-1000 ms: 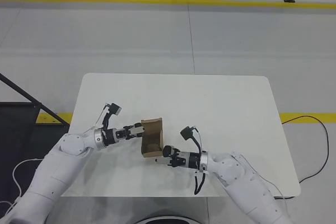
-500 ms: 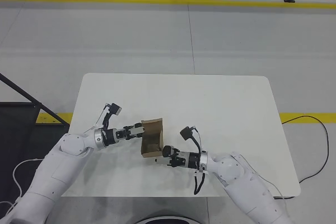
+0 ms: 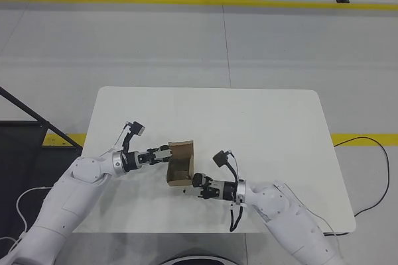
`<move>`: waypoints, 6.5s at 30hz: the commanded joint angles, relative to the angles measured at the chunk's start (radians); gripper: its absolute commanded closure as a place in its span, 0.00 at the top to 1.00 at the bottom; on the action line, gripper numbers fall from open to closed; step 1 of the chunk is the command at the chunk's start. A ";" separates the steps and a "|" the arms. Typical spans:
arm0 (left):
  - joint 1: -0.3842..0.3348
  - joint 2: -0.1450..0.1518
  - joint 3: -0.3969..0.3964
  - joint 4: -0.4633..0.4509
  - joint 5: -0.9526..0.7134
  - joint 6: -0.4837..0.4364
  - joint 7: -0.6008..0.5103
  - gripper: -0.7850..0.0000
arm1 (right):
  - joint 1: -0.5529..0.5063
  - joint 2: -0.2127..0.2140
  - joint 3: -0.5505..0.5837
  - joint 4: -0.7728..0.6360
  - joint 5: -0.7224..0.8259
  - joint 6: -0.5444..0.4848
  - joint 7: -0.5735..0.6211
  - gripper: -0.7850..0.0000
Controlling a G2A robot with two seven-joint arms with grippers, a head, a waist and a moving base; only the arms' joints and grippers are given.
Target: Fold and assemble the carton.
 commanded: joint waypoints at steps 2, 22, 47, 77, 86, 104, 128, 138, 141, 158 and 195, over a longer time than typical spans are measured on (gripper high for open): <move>-0.004 -0.002 0.002 0.004 -0.003 0.002 -0.003 1.00 | -0.007 0.002 0.003 -0.010 -0.006 0.000 0.002 1.00; -0.001 -0.005 -0.022 0.021 -0.022 -0.008 -0.022 1.00 | -0.060 0.020 0.043 -0.078 -0.029 0.014 0.025 1.00; 0.000 -0.016 -0.013 0.005 -0.008 -0.003 -0.024 1.00 | -0.065 0.021 0.008 -0.104 -0.022 0.044 0.083 1.00; 0.001 -0.018 -0.041 0.019 -0.008 -0.007 -0.030 1.00 | -0.050 0.015 -0.002 -0.089 -0.029 0.064 0.036 1.00; -0.022 -0.027 -0.027 0.023 0.061 0.026 0.052 1.00 | -0.052 0.015 0.000 -0.087 -0.027 0.061 0.033 1.00; 0.000 -0.058 0.016 0.012 0.080 0.027 0.195 1.00 | -0.048 0.014 0.000 -0.084 -0.026 0.057 0.035 1.00; 0.046 -0.060 -0.015 -0.029 0.085 0.028 0.199 1.00 | -0.038 0.011 -0.005 -0.080 -0.027 0.063 0.032 1.00; 0.054 -0.062 -0.023 -0.033 0.080 0.026 0.189 1.00 | -0.033 0.009 -0.006 -0.078 -0.026 0.065 0.035 1.00; 0.056 -0.063 -0.025 -0.035 0.078 0.027 0.185 1.00 | -0.032 0.009 -0.007 -0.078 -0.026 0.065 0.035 1.00; 0.066 -0.067 -0.035 -0.038 0.072 0.025 0.172 1.00 | -0.032 0.007 -0.009 -0.078 -0.028 0.071 0.031 1.00; 0.082 -0.069 -0.073 -0.015 0.052 0.015 0.148 1.00 | -0.052 0.012 0.008 -0.091 -0.032 0.075 0.037 1.00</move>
